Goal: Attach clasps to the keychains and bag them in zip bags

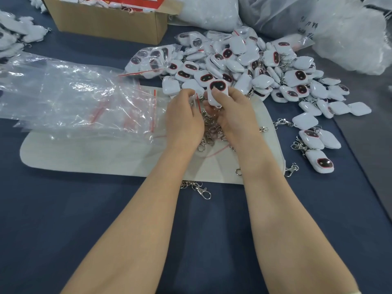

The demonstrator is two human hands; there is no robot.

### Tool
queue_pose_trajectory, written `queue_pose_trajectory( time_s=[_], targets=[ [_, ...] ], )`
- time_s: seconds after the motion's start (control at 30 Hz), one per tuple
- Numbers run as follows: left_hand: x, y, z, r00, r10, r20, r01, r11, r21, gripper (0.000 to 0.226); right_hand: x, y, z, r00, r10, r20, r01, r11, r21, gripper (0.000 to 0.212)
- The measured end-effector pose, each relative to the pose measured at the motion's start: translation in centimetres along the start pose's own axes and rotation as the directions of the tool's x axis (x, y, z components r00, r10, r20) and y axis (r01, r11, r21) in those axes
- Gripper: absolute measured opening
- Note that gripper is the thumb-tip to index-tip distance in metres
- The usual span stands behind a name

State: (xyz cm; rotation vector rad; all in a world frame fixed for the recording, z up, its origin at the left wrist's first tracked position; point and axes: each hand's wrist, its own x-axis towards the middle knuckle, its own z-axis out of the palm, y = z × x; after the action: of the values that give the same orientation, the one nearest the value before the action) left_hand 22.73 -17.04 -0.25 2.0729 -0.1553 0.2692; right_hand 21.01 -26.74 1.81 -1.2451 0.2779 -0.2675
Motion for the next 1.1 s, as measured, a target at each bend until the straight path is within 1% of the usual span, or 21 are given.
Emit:
queue_pose_trajectory(
  time_s=[0.03, 0.1, 0.17, 0.3, 0.37, 0.5, 0.6, 0.73, 0.87, 1.1],
  targets=[
    [0.02, -0.01, 0.01, 1.000, -0.003, 0.004, 0.003, 1.000, -0.001, 0.037, 0.01, 0.01, 0.06, 1.000, 0.020, 0.014, -0.021, 0.998, 0.052, 0.003],
    [0.08, -0.01, 0.01, 1.000, -0.005, 0.013, 0.005, 1.000, -0.003, 0.036, -0.02, 0.04, 0.12, 0.999, 0.039, 0.023, -0.041, 0.995, 0.095, 0.002],
    [0.12, 0.03, -0.02, 1.000, -0.006, 0.015, 0.006, 1.000, -0.015, 0.035, -0.13, 0.06, 0.12, 0.999, 0.028, 0.024, -0.030, 0.995, 0.094, 0.003],
    [0.12, 0.10, -0.05, 1.000, -0.016, 0.012, 0.016, 0.999, -0.032, 0.035, -0.26, -0.01, 0.08, 0.999, -0.011, 0.031, 0.009, 0.998, 0.060, 0.012],
    [0.10, 0.13, -0.02, 1.000, -0.024, 0.014, 0.025, 0.999, -0.039, 0.036, -0.29, -0.08, -0.03, 0.999, -0.014, 0.044, 0.011, 0.999, 0.054, 0.014],
    [0.09, 0.15, 0.01, 0.999, -0.030, 0.015, 0.031, 0.999, -0.041, 0.036, -0.19, 0.02, -0.08, 0.999, -0.009, 0.043, 0.006, 0.996, 0.092, 0.008],
    [0.13, 0.10, 0.04, 1.000, -0.025, 0.018, 0.025, 0.999, -0.044, 0.036, 0.05, 0.14, 0.02, 0.999, 0.025, 0.031, -0.028, 0.993, 0.111, 0.007],
    [0.14, 0.08, 0.09, 1.000, -0.019, 0.016, 0.019, 0.999, -0.033, 0.036, 0.08, 0.23, 0.00, 0.998, 0.041, 0.041, -0.047, 0.990, 0.136, 0.021],
    [0.11, 0.08, 0.06, 0.999, -0.024, 0.023, 0.025, 0.999, -0.040, 0.035, -0.05, 0.27, -0.15, 0.998, 0.023, 0.052, -0.028, 0.996, 0.087, 0.018],
    [0.07, 0.18, -0.01, 0.999, -0.027, 0.027, 0.028, 0.999, -0.044, 0.035, 0.06, 0.43, 0.28, 0.997, 0.035, 0.068, -0.044, 0.988, 0.148, 0.020]
  ],
)
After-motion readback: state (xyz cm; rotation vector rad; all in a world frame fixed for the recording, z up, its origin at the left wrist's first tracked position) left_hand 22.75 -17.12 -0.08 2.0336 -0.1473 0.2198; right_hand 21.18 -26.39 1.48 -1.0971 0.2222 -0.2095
